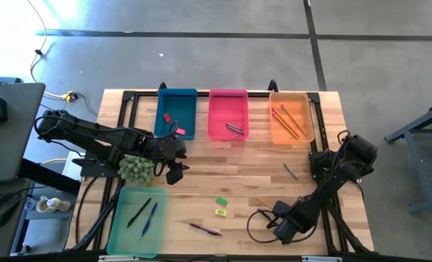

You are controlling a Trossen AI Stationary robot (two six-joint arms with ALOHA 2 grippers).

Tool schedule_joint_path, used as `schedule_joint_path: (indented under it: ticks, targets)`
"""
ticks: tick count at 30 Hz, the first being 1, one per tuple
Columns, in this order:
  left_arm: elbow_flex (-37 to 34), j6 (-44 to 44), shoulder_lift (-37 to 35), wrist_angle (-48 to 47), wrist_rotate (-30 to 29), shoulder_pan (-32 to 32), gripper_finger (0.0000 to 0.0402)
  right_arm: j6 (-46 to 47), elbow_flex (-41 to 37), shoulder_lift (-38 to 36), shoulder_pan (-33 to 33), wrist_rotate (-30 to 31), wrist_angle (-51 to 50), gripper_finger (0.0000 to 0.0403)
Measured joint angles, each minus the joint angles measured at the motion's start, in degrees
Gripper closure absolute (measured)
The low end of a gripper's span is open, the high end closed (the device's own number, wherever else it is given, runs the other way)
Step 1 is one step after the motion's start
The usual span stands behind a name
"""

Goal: Sort crayons/erasers/pens/pencils in bins
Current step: Put the pencil into the orange bin

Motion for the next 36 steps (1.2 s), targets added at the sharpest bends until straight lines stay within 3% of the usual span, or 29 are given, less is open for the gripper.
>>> schedule_joint_path:
  ticks: [11, 22, 30, 36]
  targets:
    - [0.0, 0.5, 0.0, 0.0, -3.5, 0.1, 0.0195, 7.8, 0.1, -7.2, -4.4, 11.4, -2.8, 0.04]
    - [0.0, 2.2, 0.0, 0.0, -6.6, 0.1, 0.0195, 10.1, 0.2, -18.0, -12.5, 26.0, -13.3, 0.04]
    - [0.0, 2.7, 0.0, 1.3, -8.0, 0.1, 0.0195, 4.9, 0.2, -27.4, -21.5, 36.3, -21.3, 0.04]
    - [0.0, 4.0, 0.2, 7.6, -8.1, 0.1, 0.0195, -5.7, 0.2, -33.5, -31.0, 41.8, -25.3, 0.04]
